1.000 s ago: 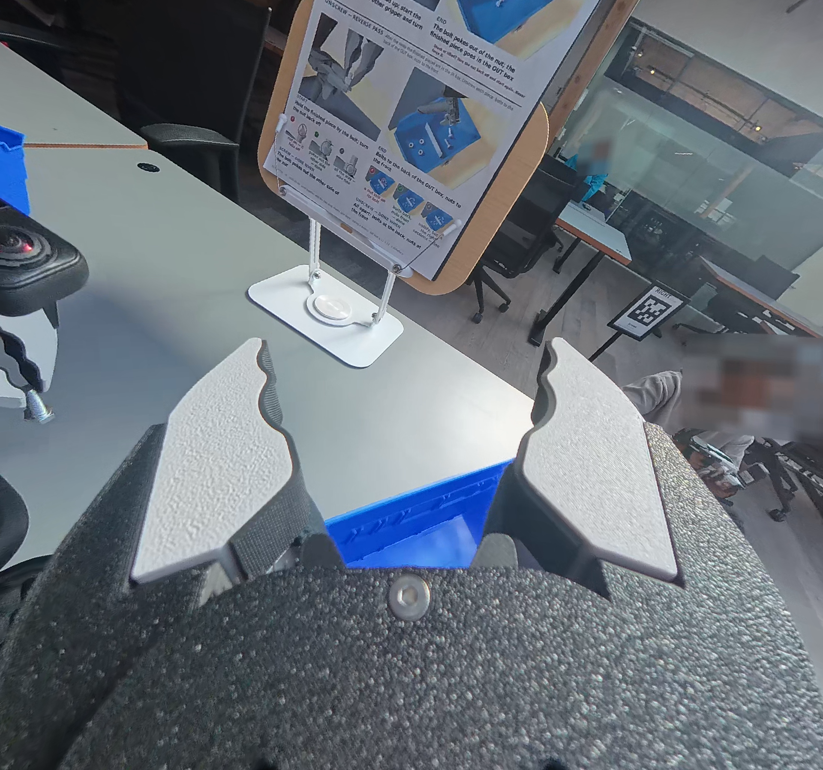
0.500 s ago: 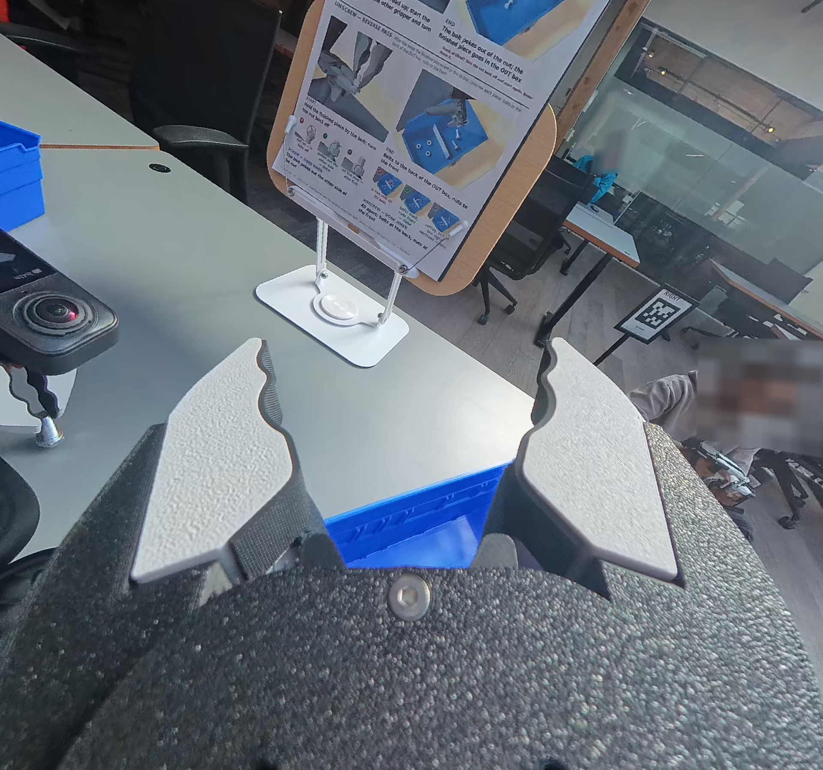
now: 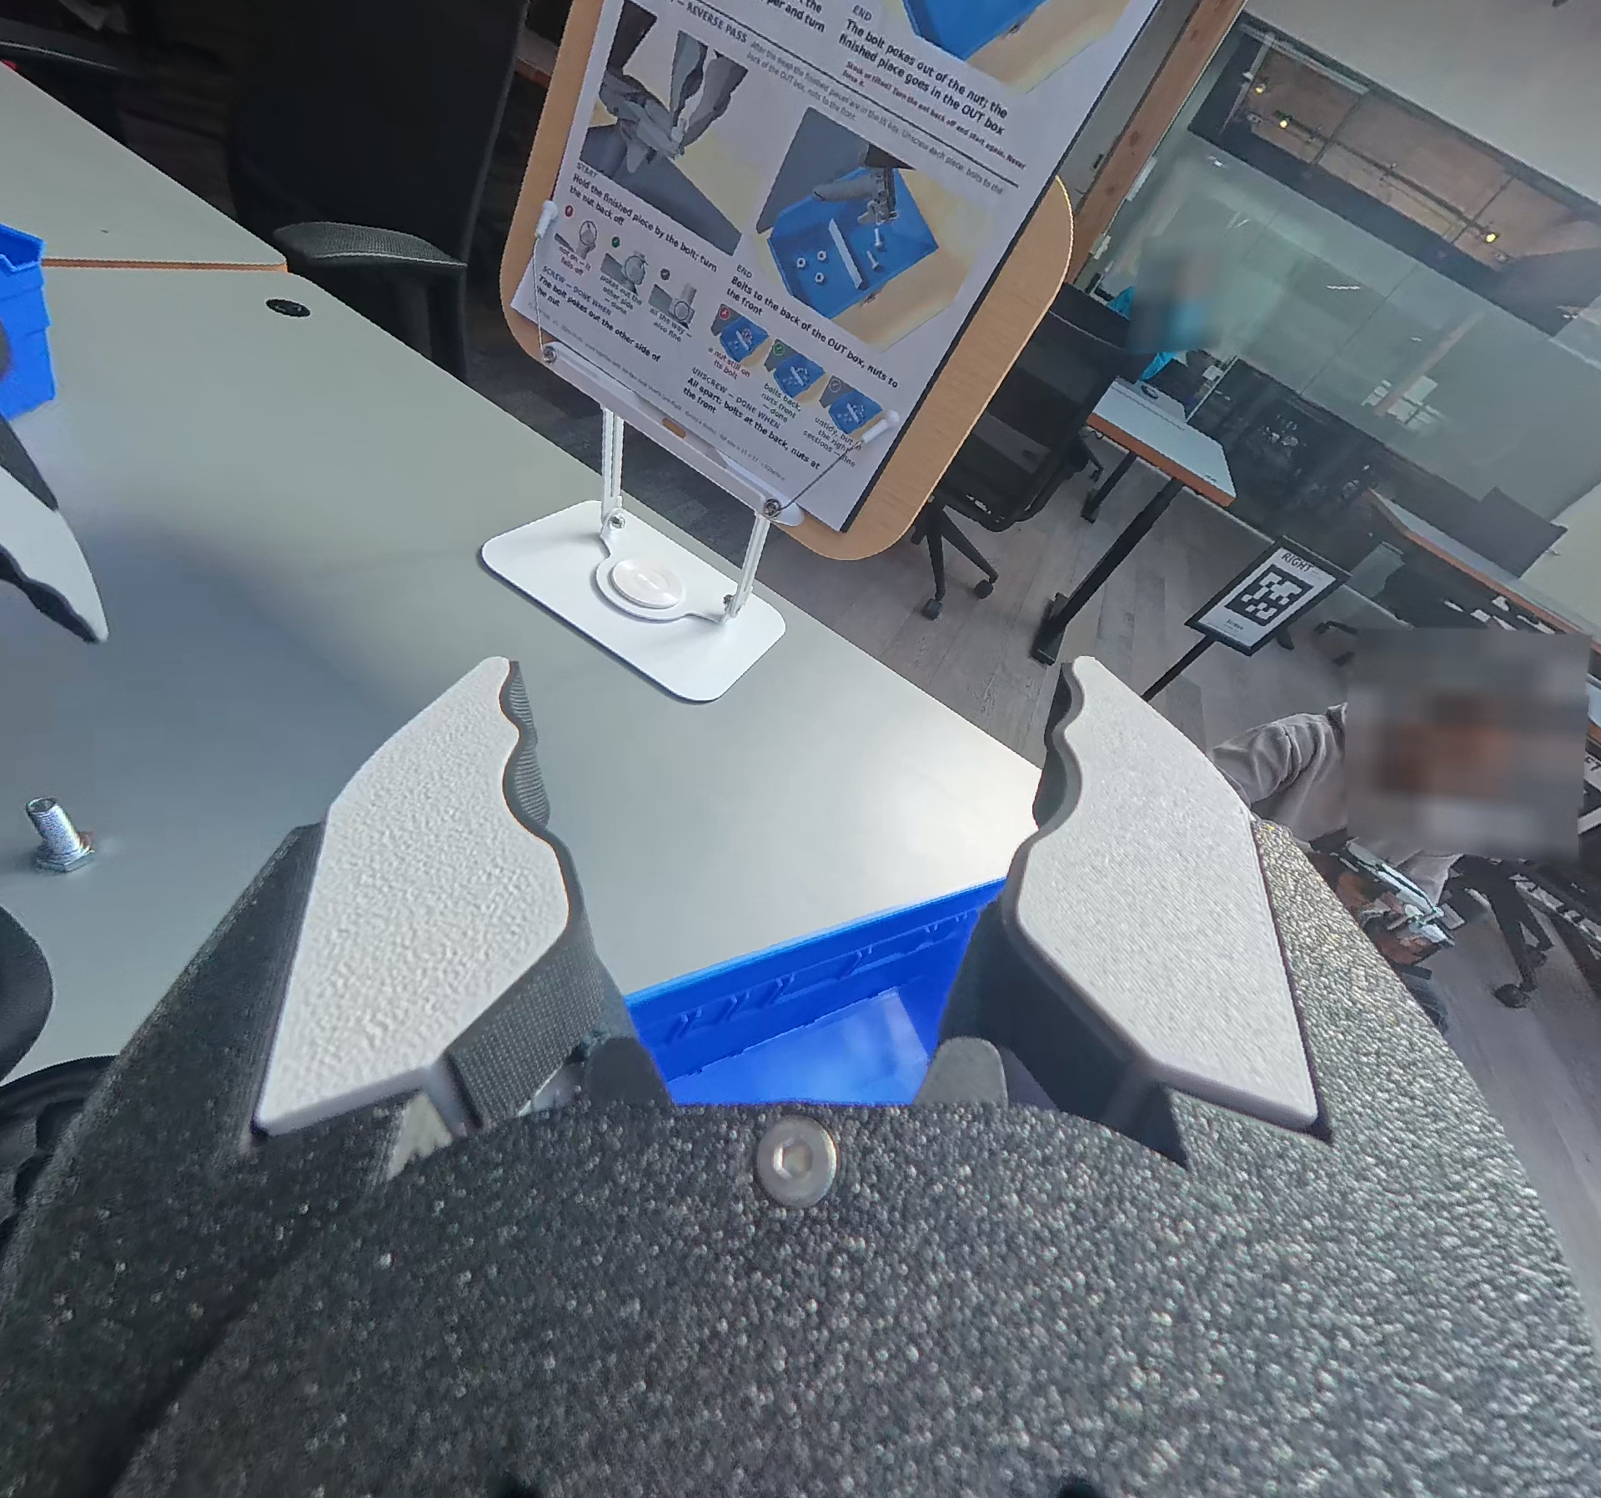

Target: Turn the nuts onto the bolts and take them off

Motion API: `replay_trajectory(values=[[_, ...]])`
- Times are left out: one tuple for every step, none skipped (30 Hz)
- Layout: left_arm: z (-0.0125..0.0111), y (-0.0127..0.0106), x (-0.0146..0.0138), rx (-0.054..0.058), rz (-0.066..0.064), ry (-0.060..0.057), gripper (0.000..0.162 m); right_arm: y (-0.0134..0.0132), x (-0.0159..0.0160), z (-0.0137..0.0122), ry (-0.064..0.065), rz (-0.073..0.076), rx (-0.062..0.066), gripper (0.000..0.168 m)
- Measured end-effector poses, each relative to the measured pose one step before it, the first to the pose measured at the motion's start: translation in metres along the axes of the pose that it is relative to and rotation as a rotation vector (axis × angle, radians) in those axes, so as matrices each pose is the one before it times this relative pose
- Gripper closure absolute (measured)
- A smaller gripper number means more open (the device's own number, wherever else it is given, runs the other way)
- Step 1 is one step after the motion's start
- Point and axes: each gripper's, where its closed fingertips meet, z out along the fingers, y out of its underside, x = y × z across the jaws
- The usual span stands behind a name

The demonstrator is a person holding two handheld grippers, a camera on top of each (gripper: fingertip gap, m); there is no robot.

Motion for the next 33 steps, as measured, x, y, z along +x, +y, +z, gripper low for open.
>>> replay_trajectory(values=[[-0.01118,0.00640,-0.00480,0.0178,-0.0222,-0.0236,0.097,0.00071,-0.00027,0.00072,-0.0007,-0.0014,-0.0034,0.057],[-0.01150,0.00884,-0.00429,0.0092,-0.0223,-0.0178,0.091,0.00054,-0.00034,0.00068,-0.0017,-0.0003,-0.0024,0.057],[-0.01162,0.01107,-0.00481,0.0020,-0.0250,-0.0189,0.089,0.00034,-0.00064,0.00080,-0.0020,-0.0005,-0.0019,0.057],[-0.01144,0.01307,-0.00557,-0.0042,-0.0280,-0.0221,0.087,0.00030,-0.00067,0.00089,-0.0021,-0.0015,-0.0020,0.057],[-0.01129,0.01439,-0.00594,-0.0070,-0.0277,-0.0220,0.086,0.00022,-0.00091,0.00085,-0.0023,-0.0024,-0.0024,0.057],[-0.01073,0.01541,-0.00643,-0.0069,-0.0292,-0.0213,0.086,0.00015,-0.00097,0.00084,-0.0016,-0.0028,-0.0024,0.057],[-0.00998,0.01663,-0.00736,-0.0114,-0.0329,-0.0239,0.086,0.00004,-0.00101,0.00096,-0.0014,-0.0031,-0.0021,0.057],[-0.00891,0.01705,-0.00838,-0.0120,-0.0381,-0.0257,0.086,-0.00006,-0.00138,0.00095,-0.0028,-0.0030,-0.0020,0.057],[-0.00729,0.01688,-0.00800,-0.0110,-0.0423,-0.0185,0.087,-0.00014,-0.00131,0.00096,-0.0033,-0.0029,-0.0018,0.057],[-0.00535,0.01724,-0.00686,-0.0148,-0.0409,-0.0072,0.088,-0.00009,-0.00118,0.00109,-0.0021,-0.0030,-0.0017,0.057],[-0.00316,0.01766,-0.00721,-0.0205,-0.0387,-0.0066,0.090,0.00004,-0.00089,0.00098,-0.0010,-0.0025,-0.0019,0.057],[-0.00089,0.01692,-0.00809,-0.0211,-0.0385,-0.0115,0.093,0.00027,-0.00109,0.00083,-0.0018,-0.0018,-0.0029,0.057],[0.00144,0.01581,-0.00658,-0.0204,-0.0349,-0.0003,0.097,0.00020,-0.00107,0.00080,-0.0021,-0.0021,-0.0031,0.057],[0.00357,0.01364,-0.00426,-0.0140,-0.0341,0.0146,0.098,0.00007,-0.00087,0.00054,-0.0010,-0.0024,-0.0024,0.057],[0.00522,0.01140,-0.00262,-0.0071,-0.0366,0.0235,0.101,0.00013,-0.00087,0.00033,-0.0012,-0.0029,-0.0026,0.057],[0.00631,0.01045,-0.00138,-0.0094,-0.0353,0.0281,0.104,0.00005,-0.00068,0.00012,-0.0004,-0.0036,-0.0024,0.056],[0.00715,0.00991,-0.00170,-0.0150,-0.0301,0.0219,0.106,-0.00009,-0.00023,-0.00014,0.0013,-0.0033,-0.0016,0.056],[0.00772,0.00965,-0.00212,-0.0230,-0.0224,0.0139,0.108,-0.00013,0.00008,-0.00028,0.0023,-0.0017,-0.0007,0.056],[0.00763,0.00822,-0.00210,-0.0236,-0.0148,0.0079,0.110,-0.00025,0.00027,-0.00020,0.0021,-0.0001,0.0006,0.056],[0.00744,0.00599,-0.00196,-0.0172,-0.0119,0.0051,0.111,-0.00014,0.00028,-0.00014,0.0017,0.0010,0.0010,0.056],[0.00719,0.00368,-0.00103,-0.0113,-0.0104,0.0076,0.112,0.00005,0.00020,0.00000,0.0012,0.0006,-0.0001,0.056],[0.00640,0.00250,-0.00023,-0.0091,-0.0043,0.0094,0.112,0.00044,0.00017,0.00001,0.0010,-0.0005,-0.0019,0.056],[0.00541,0.00150,-0.00054,-0.0063,0.0027,0.0040,0.114,0.00069,0.00015,0.00011,0.0009,-0.0008,-0.0034,0.056],[0.00444,0.00051,-0.00050,-0.0032,0.0077,0.0016,0.116,0.00063,0.00023,0.00014,0.0015,-0.0008,-0.0030,0.056],[0.00338,-0.00028,0.00011,-0.0008,0.0072,0.0040,0.116,0.00047,0.00037,0.00022,0.0011,-0.0004,-0.0018,0.056],[0.00268,-0.00049,-0.00025,-0.0012,0.0022,0.0023,0.115,0.00037,0.00029,0.00019,0.0010,0.0004,-0.0008,0.056],[0.00224,0.00018,-0.00162,-0.0073,-0.0021,-0.0050,0.115,0.00007,0.00028,0.00020,0.0011,0.0007,-0.0002,0.056],[0.00199,0.00130,-0.00357,-0.0137,-0.0012,-0.0152,0.116,0.00022,0.00019,0.00010,0.0003,-0.0001,-0.0005,0.056],[0.00215,0.00131,-0.00338,-0.0129,0.0022,-0.0143,0.116,0.00021,0.00020,0.00016,0.0007,-0.0009,-0.0009,0.056],[0.00207,0.00043,-0.00087,-0.0058,0.0015,0.0016,0.118,0.00024,0.00029,0.00014,0.0012,-0.0010,-0.0011,0.056],[0.00209,-0.00004,0.00065,-0.0026,-0.0024,0.0113,0.119,0.00023,0.00022,0.00006,0.0008,-0.0010,-0.0009,0.056],[0.00183,-0.00042,0.00043,-0.0008,-0.0028,0.0074,0.120,0.00014,0.00032,0.00016,0.0012,0.0002,-0.0007,0.056],[0.00170,-0.00058,-0.00024,0.0001,0.0001,0.0022,0.121,0.00021,0.00014,0.00019,0.0003,0.0007,-0.0006,0.056]])
